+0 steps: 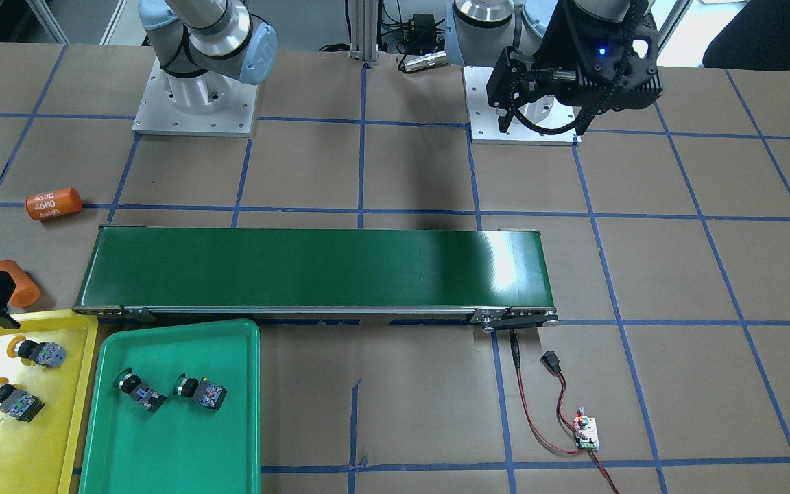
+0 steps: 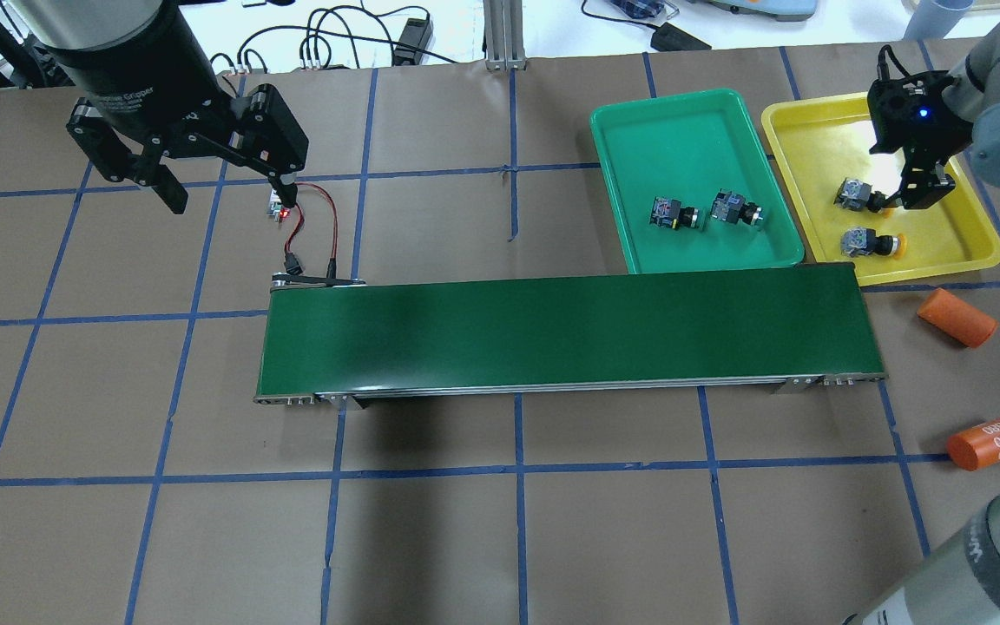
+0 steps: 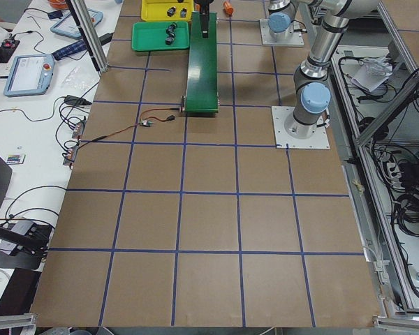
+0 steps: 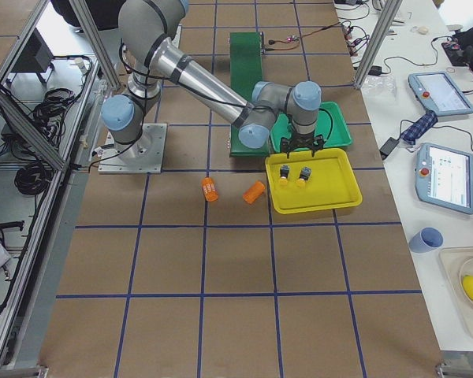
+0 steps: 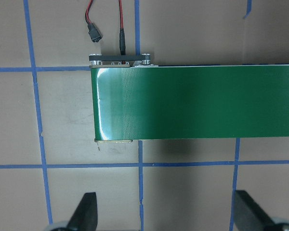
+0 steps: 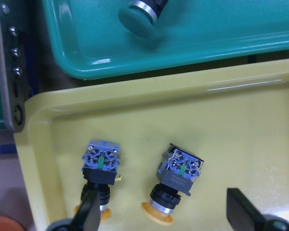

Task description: Sort buttons by color to trays

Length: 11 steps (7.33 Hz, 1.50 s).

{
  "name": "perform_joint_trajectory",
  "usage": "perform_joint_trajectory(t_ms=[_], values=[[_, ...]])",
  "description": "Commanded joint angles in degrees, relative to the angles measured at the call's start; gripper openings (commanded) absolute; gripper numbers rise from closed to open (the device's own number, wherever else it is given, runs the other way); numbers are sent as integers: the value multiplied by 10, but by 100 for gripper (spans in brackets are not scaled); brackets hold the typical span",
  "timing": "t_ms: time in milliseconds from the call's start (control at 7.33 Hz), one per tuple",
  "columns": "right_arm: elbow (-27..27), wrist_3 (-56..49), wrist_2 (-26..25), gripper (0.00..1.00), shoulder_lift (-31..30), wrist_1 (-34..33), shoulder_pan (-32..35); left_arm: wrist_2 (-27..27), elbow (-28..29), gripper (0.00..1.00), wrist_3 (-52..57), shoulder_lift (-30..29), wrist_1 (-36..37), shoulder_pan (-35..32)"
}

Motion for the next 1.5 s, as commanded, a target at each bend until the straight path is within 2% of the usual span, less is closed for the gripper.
perform_joint_trajectory(t_ms=[0, 136, 409, 818, 955, 1364], values=[[-18, 111, 0, 100, -91, 138, 58, -3, -1, 100, 0, -1, 3, 0], [-19, 223, 5, 100, -125, 173, 98, 1, -1, 100, -1, 0, 2, 0], [-21, 373, -4, 100, -156, 174, 209, 5, -1, 100, 1, 10, -4, 0], [-19, 624, -1, 100, -210, 217, 297, 5, -4, 100, 6, 17, -4, 17], [-20, 718, 3, 100, -214, 225, 307, 5, -5, 100, 6, 16, -3, 17], [-26, 848, -4, 100, -242, 272, 307, 5, -4, 100, 6, 18, -4, 16]])
